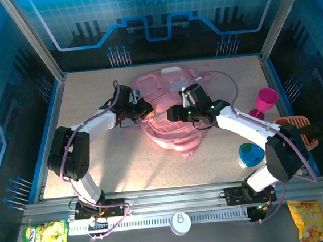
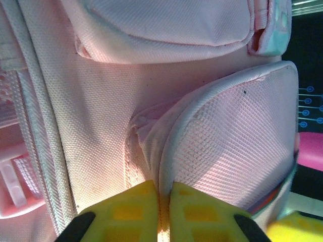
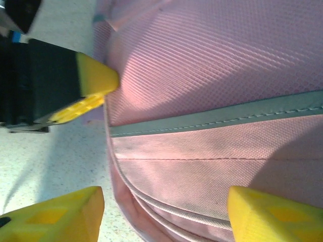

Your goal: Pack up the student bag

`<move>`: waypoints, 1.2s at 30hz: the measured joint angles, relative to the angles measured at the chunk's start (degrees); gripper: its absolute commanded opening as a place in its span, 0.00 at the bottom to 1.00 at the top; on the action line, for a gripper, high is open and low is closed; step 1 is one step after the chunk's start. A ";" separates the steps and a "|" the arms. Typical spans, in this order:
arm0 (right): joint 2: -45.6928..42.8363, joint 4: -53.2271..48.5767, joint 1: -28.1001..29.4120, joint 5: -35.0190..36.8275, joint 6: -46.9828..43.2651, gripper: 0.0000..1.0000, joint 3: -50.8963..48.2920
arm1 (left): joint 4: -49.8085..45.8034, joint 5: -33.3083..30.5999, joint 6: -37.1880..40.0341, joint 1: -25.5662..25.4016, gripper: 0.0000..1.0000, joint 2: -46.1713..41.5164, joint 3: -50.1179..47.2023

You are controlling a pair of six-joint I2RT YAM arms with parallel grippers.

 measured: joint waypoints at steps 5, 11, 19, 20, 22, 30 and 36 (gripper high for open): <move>2.32 -0.17 -1.55 -0.09 -0.02 0.64 0.00 | 1.42 1.33 -0.15 -0.02 0.00 -0.02 -0.44; 7.17 -0.92 -3.45 -1.01 -1.38 0.64 2.36 | 5.18 2.12 -0.63 -0.09 0.00 -1.03 -3.08; 13.75 -2.71 -6.01 -0.66 -5.90 0.63 9.01 | 10.47 0.92 -4.70 -1.86 0.00 -3.10 -7.37; 13.77 -2.54 -6.32 -0.24 -6.51 0.63 9.16 | 10.64 0.81 -5.14 -2.43 0.00 -3.10 -7.43; 13.51 -2.16 -6.78 0.68 -7.34 0.63 9.20 | 10.78 0.79 -5.95 -3.45 0.00 -3.10 -7.43; 0.35 -0.70 -5.92 5.49 -6.75 0.60 0.50 | 10.80 1.49 -7.63 -5.73 0.00 -2.97 -7.41; -9.70 2.56 2.14 11.47 1.14 0.56 -10.19 | 10.84 1.92 -8.13 -5.81 0.00 -2.89 -7.17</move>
